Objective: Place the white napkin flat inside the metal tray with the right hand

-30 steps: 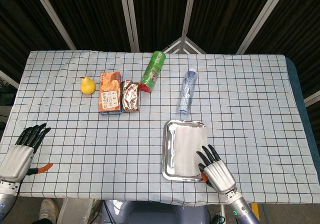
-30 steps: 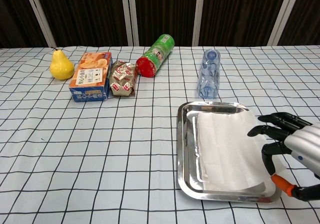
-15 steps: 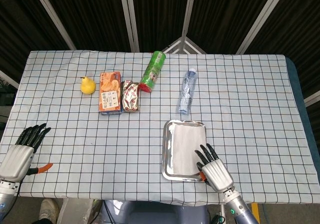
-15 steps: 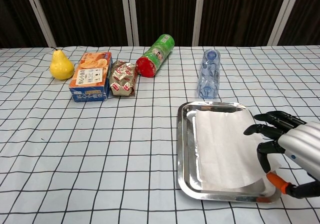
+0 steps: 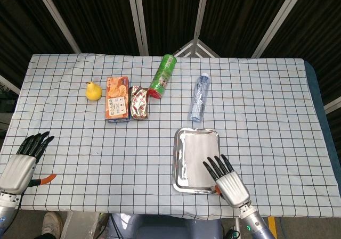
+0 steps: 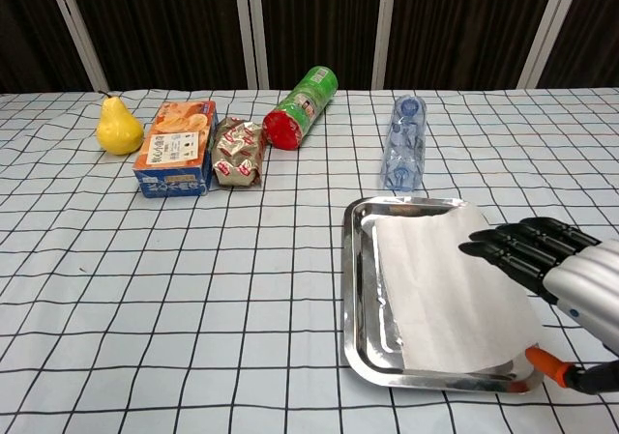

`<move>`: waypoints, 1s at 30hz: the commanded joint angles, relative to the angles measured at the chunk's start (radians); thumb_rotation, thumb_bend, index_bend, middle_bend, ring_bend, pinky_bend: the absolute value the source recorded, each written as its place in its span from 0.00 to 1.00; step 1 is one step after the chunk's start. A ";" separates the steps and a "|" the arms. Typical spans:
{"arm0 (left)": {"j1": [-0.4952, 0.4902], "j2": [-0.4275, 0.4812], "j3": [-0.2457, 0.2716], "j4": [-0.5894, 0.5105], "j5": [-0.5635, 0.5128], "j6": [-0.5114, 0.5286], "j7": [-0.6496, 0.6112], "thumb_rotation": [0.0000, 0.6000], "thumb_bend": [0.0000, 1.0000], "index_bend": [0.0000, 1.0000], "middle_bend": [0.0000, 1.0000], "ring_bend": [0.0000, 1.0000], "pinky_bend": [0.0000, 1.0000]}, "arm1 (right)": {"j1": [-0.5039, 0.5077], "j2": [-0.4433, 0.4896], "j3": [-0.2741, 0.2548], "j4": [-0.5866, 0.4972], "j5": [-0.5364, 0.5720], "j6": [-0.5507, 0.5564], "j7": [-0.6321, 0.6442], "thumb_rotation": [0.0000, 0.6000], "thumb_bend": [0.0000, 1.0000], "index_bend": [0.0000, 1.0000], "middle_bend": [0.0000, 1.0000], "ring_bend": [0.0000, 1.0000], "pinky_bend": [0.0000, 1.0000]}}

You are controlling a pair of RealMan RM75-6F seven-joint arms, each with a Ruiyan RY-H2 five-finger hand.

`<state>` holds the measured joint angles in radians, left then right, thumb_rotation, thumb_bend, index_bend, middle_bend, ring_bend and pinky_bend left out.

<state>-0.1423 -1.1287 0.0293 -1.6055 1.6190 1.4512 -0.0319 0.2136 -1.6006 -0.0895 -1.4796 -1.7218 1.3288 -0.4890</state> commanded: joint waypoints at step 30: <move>0.000 0.001 0.000 -0.003 -0.002 0.000 0.001 1.00 0.00 0.00 0.00 0.00 0.00 | 0.036 0.145 0.000 -0.216 0.062 -0.134 -0.233 1.00 1.00 0.08 0.04 0.00 0.00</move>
<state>-0.1419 -1.1274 0.0293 -1.6082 1.6170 1.4507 -0.0304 0.2401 -1.4637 -0.0873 -1.6819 -1.6818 1.2267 -0.6874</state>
